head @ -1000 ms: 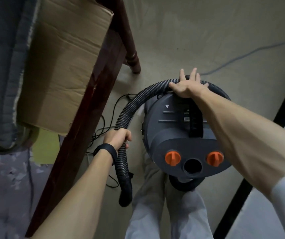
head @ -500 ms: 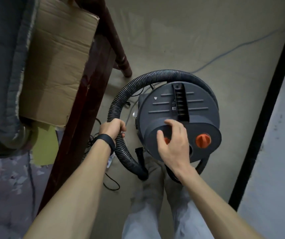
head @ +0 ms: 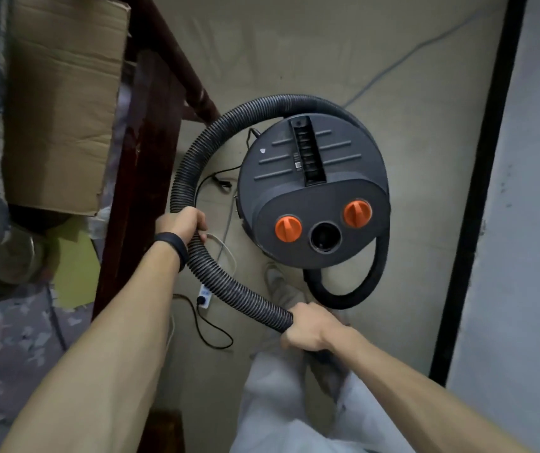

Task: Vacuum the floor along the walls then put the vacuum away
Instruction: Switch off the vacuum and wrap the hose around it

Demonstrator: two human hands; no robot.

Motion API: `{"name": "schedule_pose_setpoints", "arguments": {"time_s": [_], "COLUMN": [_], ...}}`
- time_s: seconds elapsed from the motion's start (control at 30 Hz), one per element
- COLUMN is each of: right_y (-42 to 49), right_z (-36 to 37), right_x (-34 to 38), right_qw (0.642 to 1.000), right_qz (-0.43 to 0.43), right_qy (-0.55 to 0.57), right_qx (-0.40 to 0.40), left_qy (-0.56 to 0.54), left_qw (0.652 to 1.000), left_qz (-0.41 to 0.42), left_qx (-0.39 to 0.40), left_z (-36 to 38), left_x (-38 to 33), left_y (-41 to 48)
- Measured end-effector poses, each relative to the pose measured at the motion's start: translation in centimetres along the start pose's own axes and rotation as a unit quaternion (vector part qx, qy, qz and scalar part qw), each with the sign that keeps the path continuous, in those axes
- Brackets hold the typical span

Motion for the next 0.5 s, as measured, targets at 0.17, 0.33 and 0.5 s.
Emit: {"name": "schedule_pose_setpoints", "arguments": {"time_s": [0.17, 0.33, 0.5], "right_y": [-3.7, -5.3, -3.7], "right_z": [0.2, -1.1, -2.1], "right_x": [0.3, -1.1, -2.4], "right_qw": [0.995, 0.977, 0.975], "right_qz": [0.039, 0.051, 0.065], "right_qy": [-0.041, -0.109, -0.114], "right_qx": [-0.086, -0.176, -0.179], "left_qy": [0.087, 0.133, 0.12], "left_qw": [0.992, 0.98, 0.978], "left_qz": [0.074, 0.133, 0.143], "left_qx": [-0.052, -0.067, -0.092], "left_z": [0.5, 2.6, 3.7], "left_x": [-0.5, -1.2, -0.5], "left_y": [-0.4, -2.8, -4.2]}}
Point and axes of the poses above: each hand's wrist, its own y-axis towards the middle knuckle, its own z-axis out of the palm, x = y × z, the point moved 3 cm from there along y, towards the middle knuckle, and after that the axes turned 5 degrees about x, right-handed, at the moved point
